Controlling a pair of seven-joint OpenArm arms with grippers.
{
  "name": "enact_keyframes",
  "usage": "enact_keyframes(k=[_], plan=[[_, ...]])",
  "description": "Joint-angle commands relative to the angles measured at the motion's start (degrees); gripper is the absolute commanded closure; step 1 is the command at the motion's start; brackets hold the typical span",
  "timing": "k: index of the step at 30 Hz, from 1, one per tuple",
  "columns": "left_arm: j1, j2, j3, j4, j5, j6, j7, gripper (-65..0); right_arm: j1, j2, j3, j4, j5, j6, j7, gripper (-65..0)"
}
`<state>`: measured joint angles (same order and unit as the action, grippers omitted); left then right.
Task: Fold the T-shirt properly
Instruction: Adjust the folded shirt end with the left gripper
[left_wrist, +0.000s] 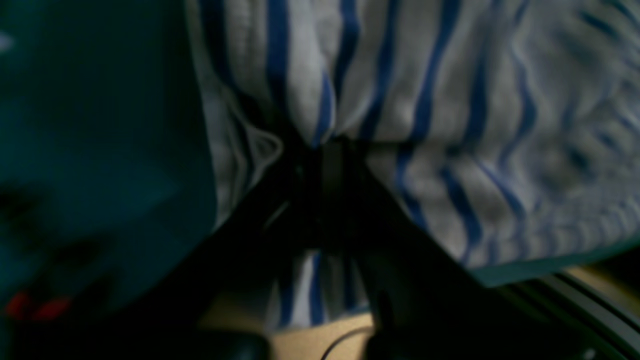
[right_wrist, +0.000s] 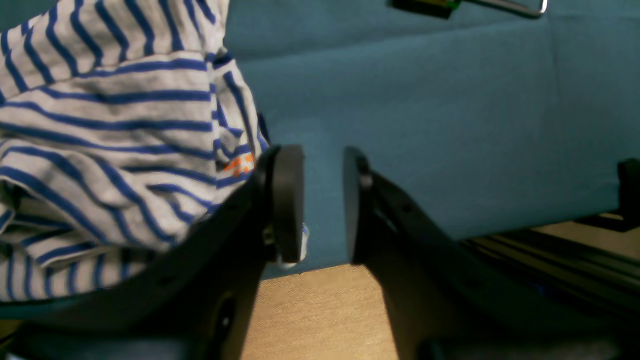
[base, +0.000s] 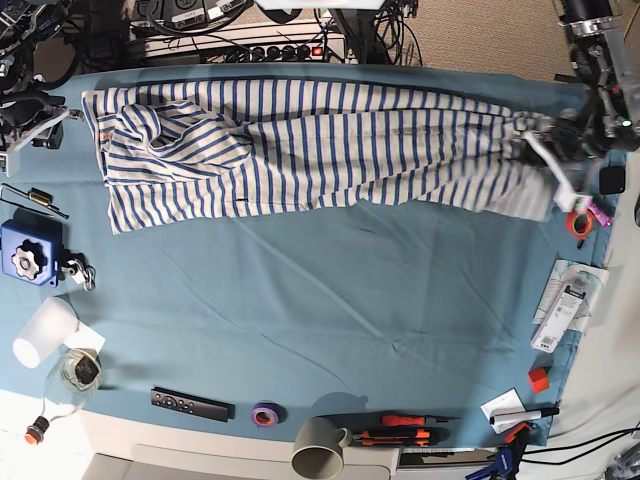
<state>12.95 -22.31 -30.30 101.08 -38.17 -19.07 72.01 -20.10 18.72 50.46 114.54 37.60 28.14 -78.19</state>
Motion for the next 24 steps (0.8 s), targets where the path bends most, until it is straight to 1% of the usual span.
enact_keyframes(k=[1, 2, 3, 4, 6, 9, 11, 13, 17, 19, 22, 24], plan=[[-0.4, -1.7, -1.9, 1.5, -0.1, 0.1, -0.7, 0.0, 0.1, 1.1, 0.4, 0.9, 0.5, -0.1, 1.7, -14.5], [-0.4, -2.2, -3.4, 1.7, -1.0, -0.1, -0.7, 0.0, 0.1, 1.1, 0.4, 0.9, 0.5, -0.1, 1.8, -14.5], [-0.3, -2.7, -4.8, 1.7, -3.0, -0.1, -0.6, 0.0, 0.1, 1.1, 0.4, 0.9, 0.5, -0.1, 1.9, -14.5], [-0.2, -3.2, -6.1, 1.7, -5.5, -0.9, -0.5, 0.0, 0.1, 1.1, 0.4, 0.9, 0.5, -0.1, 2.1, -14.5], [-0.2, -3.8, -7.8, 1.8, -11.0, -4.1, 0.5, 0.0, 0.2, 1.1, 0.4, 0.9, 0.5, -0.1, 2.3, -14.5], [-0.3, -4.4, -8.2, 2.1, -18.9, -8.3, 2.9, 0.0, 0.3, 1.1, 0.4, 0.9, 0.6, -0.1, 2.6, -14.5], [-0.2, -4.3, -8.2, 2.8, -23.2, -10.1, 4.2, 0.0, 0.3, 1.1, 0.4, 0.9, 0.6, -0.1, 2.7, -14.5], [-0.2, -4.3, -8.2, 3.8, -25.6, -11.6, 5.2, 0.0, 0.3, 1.1, 0.4, 0.9, 0.5, -0.1, 2.8, -14.5], [-0.2, -4.4, -8.2, 5.3, -24.3, -12.1, 4.9, 0.0, 0.3, 1.1, 0.4, 0.9, 0.5, -0.1, 2.8, -14.5], [0.0, -4.4, -8.2, 5.3, -22.3, -12.0, 4.8, 0.0, 0.3, 1.1, 0.4, 0.9, 0.5, -0.1, 2.8, -14.5], [1.7, -4.3, -8.2, 5.3, -18.9, -10.2, 3.4, 0.0, 0.3, 1.1, 0.4, 0.9, 0.5, -0.1, 2.8, -14.5], [3.0, -4.4, -8.2, 5.3, -17.2, -9.8, 2.7, 0.0, 0.3, 1.1, 0.4, 0.9, 0.5, -0.1, 2.8, -14.5]])
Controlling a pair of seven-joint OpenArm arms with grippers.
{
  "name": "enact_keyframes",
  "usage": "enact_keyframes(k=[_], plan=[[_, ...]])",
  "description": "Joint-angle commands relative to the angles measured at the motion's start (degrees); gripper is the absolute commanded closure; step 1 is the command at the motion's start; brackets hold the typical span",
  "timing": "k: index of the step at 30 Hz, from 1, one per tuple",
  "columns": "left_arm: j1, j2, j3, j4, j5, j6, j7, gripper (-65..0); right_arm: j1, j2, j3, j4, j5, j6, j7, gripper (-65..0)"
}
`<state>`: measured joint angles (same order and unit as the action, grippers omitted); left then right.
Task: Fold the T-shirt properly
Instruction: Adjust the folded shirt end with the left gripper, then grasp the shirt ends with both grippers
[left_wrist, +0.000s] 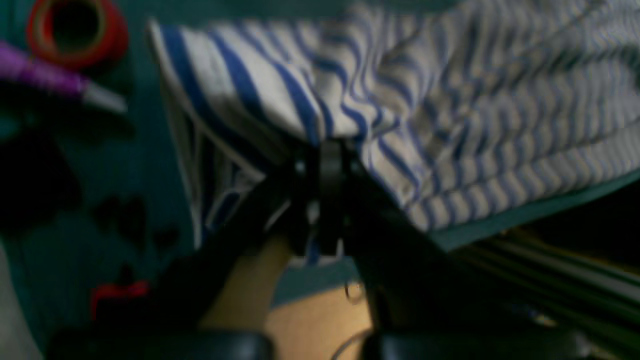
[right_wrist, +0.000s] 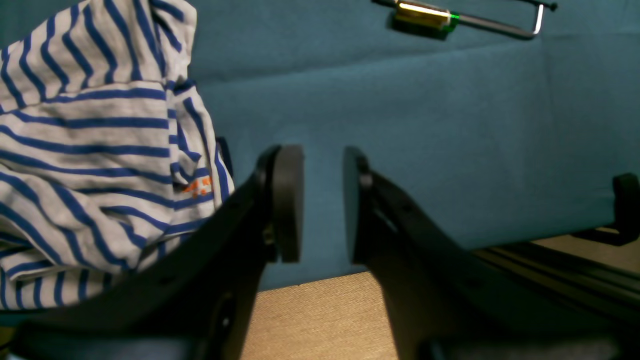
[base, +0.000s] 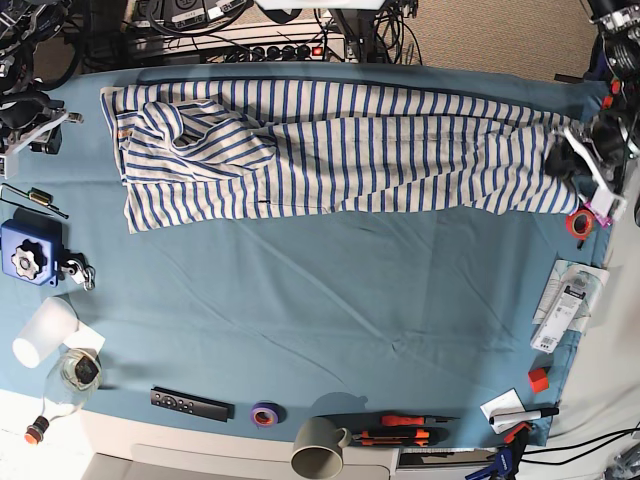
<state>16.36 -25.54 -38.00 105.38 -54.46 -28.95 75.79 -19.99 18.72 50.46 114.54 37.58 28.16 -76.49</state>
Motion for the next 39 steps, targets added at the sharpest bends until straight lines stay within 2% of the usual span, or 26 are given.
enact_keyframes(k=[1, 4, 5, 8, 9, 12, 17, 23, 27, 30, 39], plan=[[0.2, -1.1, -0.5, 1.0, 0.1, 0.7, -1.6, 0.0, 0.2, 1.1, 0.4, 0.9, 0.5, -0.1, 1.1, -14.5], [1.1, -1.1, -0.5, 1.0, 3.0, 0.8, -2.8, 0.0, 0.2, 1.1, 0.4, 0.9, 0.5, -0.1, 1.3, -14.5], [1.1, -1.1, -0.5, 1.0, 3.4, 0.8, -3.0, -4.4, 0.2, 1.1, 0.4, 0.9, 0.5, -0.1, 1.4, -14.5], [1.1, -1.1, -0.4, 1.0, 3.5, 0.8, -6.5, -23.4, 0.2, 1.1, 0.4, 0.9, 0.6, -0.1, 1.5, -14.5], [1.1, -1.1, -0.4, 1.0, 3.7, 0.8, -7.1, -26.1, 0.2, 1.1, 0.4, 0.9, 0.5, -0.1, 1.5, -14.5], [1.1, -1.1, -0.4, 0.7, 5.7, 0.8, -7.4, -26.5, 0.2, 1.1, 0.4, 0.9, 0.5, -0.1, 1.4, -14.5], [1.1, 0.2, -0.4, 0.0, 8.9, 0.8, -11.0, -26.4, 0.2, 1.1, 0.4, 0.9, 0.6, -0.1, 1.4, -14.5], [0.6, 4.6, -0.4, 0.0, 10.1, -0.8, -13.2, -26.5, 0.2, 1.1, 0.4, 0.9, 0.6, -0.1, 1.4, -14.5], [0.6, 6.8, -0.4, 0.0, 17.3, -1.1, -14.6, -27.4, 0.2, 1.1, 0.4, 0.9, 0.5, -0.1, 1.4, -14.5], [0.6, 6.8, -0.4, -0.5, 21.5, -1.2, -16.9, -32.3, 0.2, 1.1, 0.4, 0.9, 0.5, -0.1, 1.5, -14.5], [0.6, 6.8, 0.0, -1.2, 21.4, -1.1, -17.8, -32.4, 0.2, 1.1, 0.4, 0.9, 0.6, -0.1, 1.5, -14.5]])
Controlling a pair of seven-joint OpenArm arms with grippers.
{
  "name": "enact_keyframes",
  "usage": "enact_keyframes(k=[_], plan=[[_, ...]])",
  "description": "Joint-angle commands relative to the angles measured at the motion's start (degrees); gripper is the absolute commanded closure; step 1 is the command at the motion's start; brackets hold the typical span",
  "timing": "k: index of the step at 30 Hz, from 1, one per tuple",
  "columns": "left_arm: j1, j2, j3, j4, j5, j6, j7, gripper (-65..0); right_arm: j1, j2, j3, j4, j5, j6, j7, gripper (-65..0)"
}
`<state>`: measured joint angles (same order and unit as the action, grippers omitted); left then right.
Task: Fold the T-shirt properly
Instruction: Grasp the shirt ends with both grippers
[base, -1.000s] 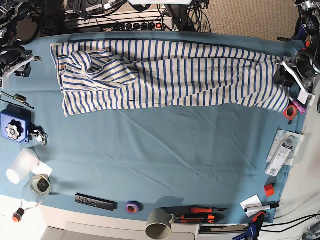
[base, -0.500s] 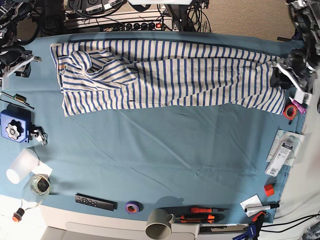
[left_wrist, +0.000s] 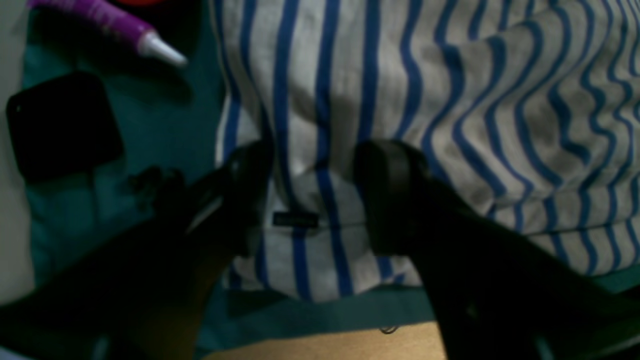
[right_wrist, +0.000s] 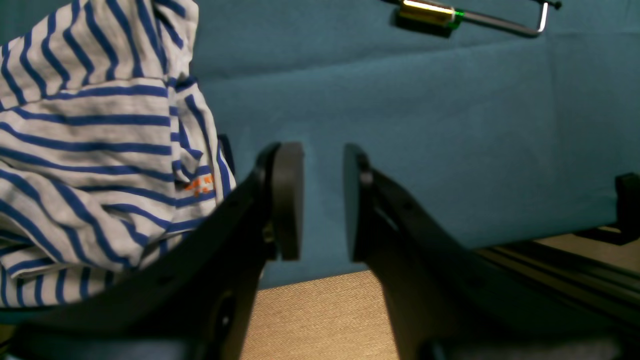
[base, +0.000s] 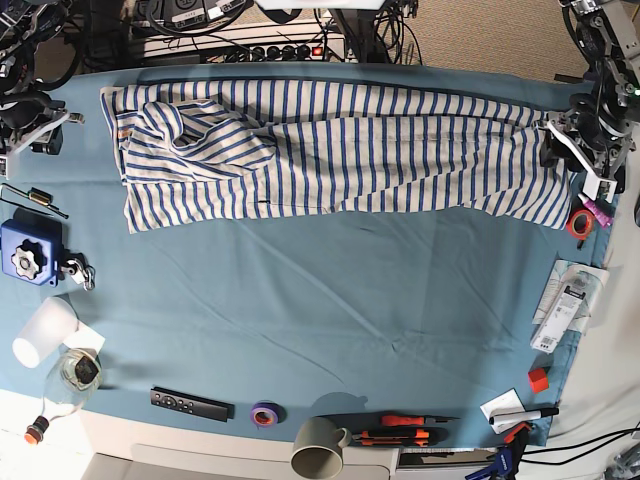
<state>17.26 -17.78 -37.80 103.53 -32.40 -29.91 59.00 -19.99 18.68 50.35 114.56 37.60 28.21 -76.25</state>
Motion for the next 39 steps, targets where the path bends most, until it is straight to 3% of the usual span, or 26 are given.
enact_keyframes(k=[1, 17, 31, 39], plan=[[-0.3, -0.9, -0.2, 0.4, -0.8, -0.2, -1.0, -32.4, 0.2, 1.2, 0.5, 0.9, 0.5, -0.1, 1.3, -14.5], [-0.3, -0.2, -0.2, 0.2, -0.7, -0.2, -0.1, -32.4, 0.1, 1.2, 0.5, 0.9, 0.5, -0.1, 0.6, -14.5], [-1.6, -3.5, -0.2, 2.5, -2.3, 0.1, 0.2, -32.4, 0.2, 1.2, 0.5, 0.9, 0.5, -0.1, 1.4, -14.5], [-4.0, -3.7, -0.2, 2.6, -8.1, 0.1, 5.9, -32.4, 0.2, 1.2, -1.2, 0.9, 0.5, -0.1, 3.9, -14.5]])
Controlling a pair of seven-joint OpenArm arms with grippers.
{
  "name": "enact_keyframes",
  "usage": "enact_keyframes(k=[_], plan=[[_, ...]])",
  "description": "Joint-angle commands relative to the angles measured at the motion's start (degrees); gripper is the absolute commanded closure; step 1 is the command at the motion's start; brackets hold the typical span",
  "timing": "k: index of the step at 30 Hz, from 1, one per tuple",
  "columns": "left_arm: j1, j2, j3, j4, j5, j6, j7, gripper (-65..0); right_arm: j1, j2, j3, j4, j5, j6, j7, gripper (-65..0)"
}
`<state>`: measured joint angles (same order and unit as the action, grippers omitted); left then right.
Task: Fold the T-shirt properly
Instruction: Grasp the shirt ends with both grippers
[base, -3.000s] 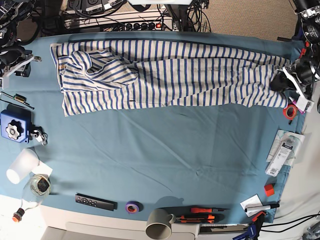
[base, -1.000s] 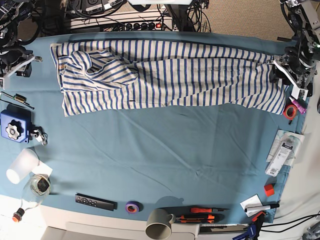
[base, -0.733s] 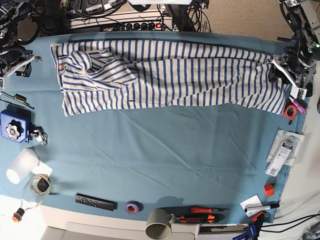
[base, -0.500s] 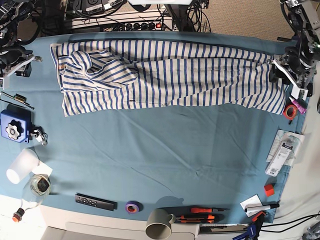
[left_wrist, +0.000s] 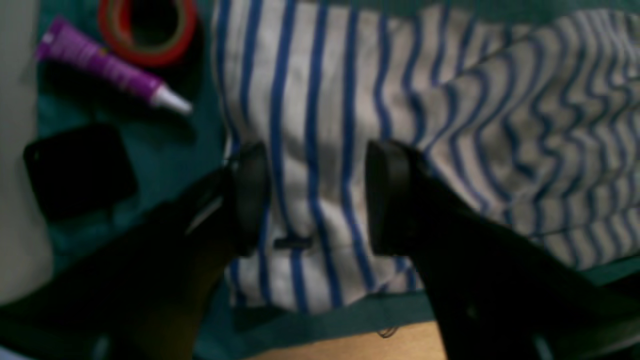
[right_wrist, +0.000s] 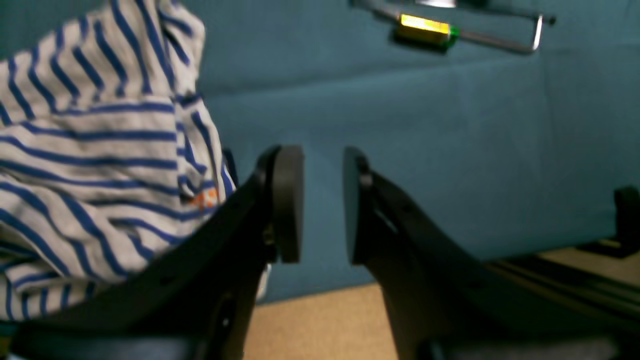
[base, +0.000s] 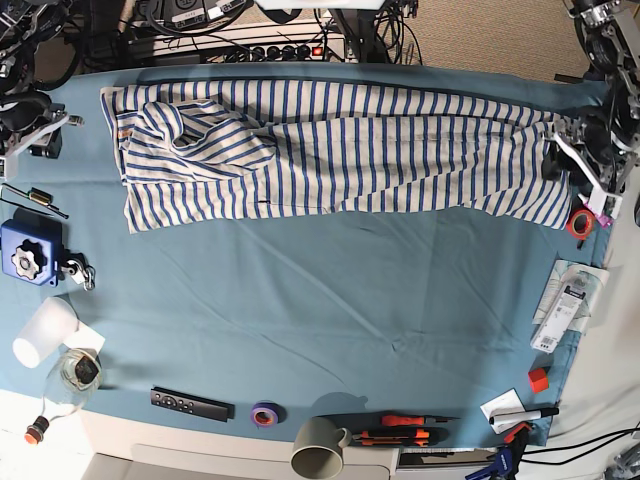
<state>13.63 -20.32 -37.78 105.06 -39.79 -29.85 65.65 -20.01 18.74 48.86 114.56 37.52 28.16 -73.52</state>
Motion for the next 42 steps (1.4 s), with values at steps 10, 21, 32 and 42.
enact_keyframes(k=[10, 21, 32, 42], plan=[[-1.4, -1.1, -0.2, 1.1, 0.0, 0.0, -0.2, -32.4, 0.2, 0.2, -13.1, 0.8, -5.8, -1.7, 4.1, -14.5], [-1.4, -0.5, -0.2, -0.6, 5.1, 0.0, -3.8, -32.4, 0.2, -1.1, -21.6, -4.7, -10.0, -6.0, 6.2, -14.5], [-1.4, -0.5, -0.2, -10.5, 10.6, 0.0, -8.6, -32.4, 0.0, -1.1, -21.6, -4.8, -10.2, -7.1, 4.2, -14.5], [-1.4, -0.5, -0.2, -18.1, 4.7, -0.2, -1.1, -18.0, 0.0, -1.1, -21.6, -4.8, -10.2, -7.2, 4.2, -14.5]])
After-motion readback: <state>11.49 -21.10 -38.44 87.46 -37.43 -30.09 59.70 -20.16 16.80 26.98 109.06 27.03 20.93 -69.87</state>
